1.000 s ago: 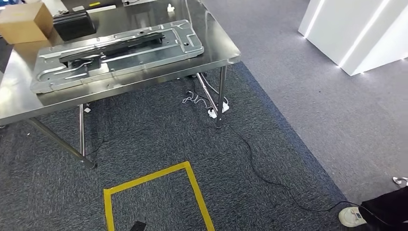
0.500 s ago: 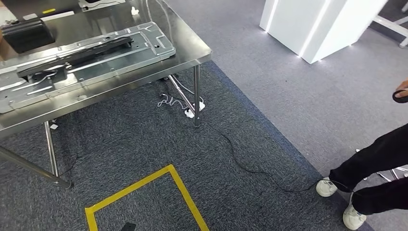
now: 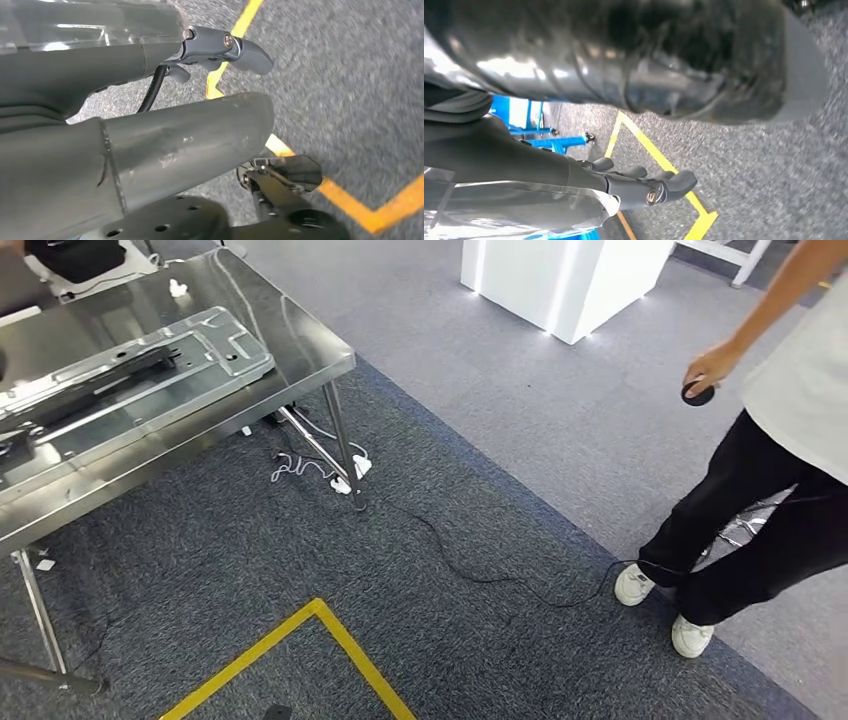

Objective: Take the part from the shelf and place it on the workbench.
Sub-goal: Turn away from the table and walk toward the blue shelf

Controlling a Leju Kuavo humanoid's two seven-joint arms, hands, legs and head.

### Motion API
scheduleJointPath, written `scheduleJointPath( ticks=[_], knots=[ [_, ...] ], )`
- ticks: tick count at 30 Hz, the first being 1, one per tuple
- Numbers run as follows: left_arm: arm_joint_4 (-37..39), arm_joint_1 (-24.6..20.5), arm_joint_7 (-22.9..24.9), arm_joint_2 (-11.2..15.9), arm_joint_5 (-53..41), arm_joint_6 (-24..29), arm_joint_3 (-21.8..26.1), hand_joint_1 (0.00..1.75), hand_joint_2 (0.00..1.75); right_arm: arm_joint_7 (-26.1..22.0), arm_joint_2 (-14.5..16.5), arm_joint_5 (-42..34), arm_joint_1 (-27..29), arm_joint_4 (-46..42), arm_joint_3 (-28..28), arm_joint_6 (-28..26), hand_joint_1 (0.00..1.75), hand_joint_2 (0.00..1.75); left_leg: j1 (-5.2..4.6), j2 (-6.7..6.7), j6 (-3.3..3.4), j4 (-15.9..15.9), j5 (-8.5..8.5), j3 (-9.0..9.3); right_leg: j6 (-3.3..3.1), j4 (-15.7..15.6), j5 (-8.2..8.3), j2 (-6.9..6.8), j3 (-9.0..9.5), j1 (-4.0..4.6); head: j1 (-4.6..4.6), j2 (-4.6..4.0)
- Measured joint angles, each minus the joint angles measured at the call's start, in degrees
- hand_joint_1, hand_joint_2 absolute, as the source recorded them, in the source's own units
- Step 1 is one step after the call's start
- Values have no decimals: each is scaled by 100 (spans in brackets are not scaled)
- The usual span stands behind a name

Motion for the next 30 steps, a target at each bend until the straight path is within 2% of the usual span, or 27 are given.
scheduleJointPath(
  ticks=[1,2,4,5,6,7,8,9,10,12,14,15,16,17,18,20,22,23,25,27,29,30],
  knots=[
    [7,15,13,-3,6,18,10,0,0,23,-7,22,3,0,0,-2,0,0,0,-34,6,187,-7,-109,-7,7,-2,93,1,10,0,0],
    [11,26,16,-4,17,44,24,0,0,52,-12,44,6,0,0,7,0,0,0,-58,17,172,100,-129,-8,19,-4,191,4,16,0,0],
    [13,29,-16,4,74,99,70,0,0,117,-19,104,8,0,0,62,0,0,-1,-182,58,-426,550,79,-2,56,-18,378,7,19,0,0],
    [13,25,-43,16,116,120,105,0,0,141,-15,140,5,1,0,104,0,0,2,-331,81,-766,722,202,13,87,-30,454,-5,24,2,0],
    [13,19,-78,28,155,133,144,0,0,152,-11,188,-2,1,1,150,0,0,2,-460,96,-1023,824,294,37,113,-37,529,-28,20,2,0],
    [13,5,-117,38,182,138,184,0,0,144,-7,232,-3,2,4,188,0,0,-5,-553,107,-1151,845,333,69,129,-38,592,-55,10,3,0],
    [13,-7,-158,44,195,138,217,0,0,126,-3,268,3,2,8,217,0,0,-16,-581,117,-1186,828,348,109,134,-30,657,-82,0,2,0],
    [13,-22,-203,46,197,137,242,0,0,105,-3,294,12,2,13,235,0,0,-19,-522,138,-1212,836,361,152,123,-15,726,-103,-16,2,0],
    [13,-37,-250,49,197,137,263,0,0,82,-2,308,24,2,16,252,0,0,-17,-451,173,-1246,858,379,184,135,-17,714,-116,-24,3,0],
    [13,-51,-348,51,202,139,296,0,0,47,5,334,16,3,18,294,0,0,-4,-296,252,-1326,906,416,232,398,-182,434,-249,-11,19,0],
    [13,-52,-415,51,209,142,332,0,0,28,15,361,-19,4,21,323,0,0,-24,-128,293,-1356,913,431,262,1059,-528,80,-575,-8,32,0],
    [13,-50,-431,51,210,142,352,0,0,16,17,365,-33,4,22,325,0,0,-35,-42,300,-1354,906,431,278,1391,-657,14,-742,-17,31,0],
    [13,-50,-440,51,207,142,369,0,0,0,19,365,-39,4,23,324,0,0,-41,42,300,-1352,897,434,290,1593,-700,-23,-842,-26,31,0],
    [13,-53,-431,51,196,146,381,0,0,-19,19,365,-40,4,24,322,0,0,-44,122,297,-1351,885,441,298,1579,-630,-50,-828,-34,31,0],
    [13,-58,-398,51,175,153,387,0,0,-35,19,364,-38,4,24,320,0,0,-44,191,288,-1350,873,454,298,1362,-479,-86,-706,-39,31,0],
    [13,-62,-236,51,114,169,389,0,0,-52,19,353,-40,4,24,314,0,0,-55,319,249,-1347,835,497,264,597,-144,-295,-277,-22,31,0],
    [13,-57,-53,52,59,176,392,0,0,-64,19,336,-50,3,23,304,0,0,-72,424,187,-1344,795,532,200,134,-20,-463,-36,23,27,0],
    [13,-58,14,53,35,176,393,0,0,-64,19,328,-50,3,20,296,0,0,-77,472,153,-1349,784,550,169,94,-33,-462,-30,48,25,0],
    [13,-72,99,52,-13,172,393,0,0,-36,19,318,-37,4,5,278,0,0,-62,521,88,-1349,755,591,107,57,-8,-336,-34,45,24,0],
    [13,-76,84,51,-39,156,394,0,0,5,20,321,-39,4,-8,264,0,0,-39,309,32,-1139,587,527,30,3,28,-220,-15,16,20,0],
    [14,-62,5,49,-44,126,394,0,0,8,21,325,-54,4,-20,260,0,0,-16,20,1,-493,226,226,-25,-16,48,-104,-16,6,13,0],
    [14,-51,-31,47,-46,112,394,0,0,-2,20,327,-57,4,-29,260,0,0,-12,-38,-10,-95,60,32,-41,-13,52,-34,-24,12,10,0]
  ],
)
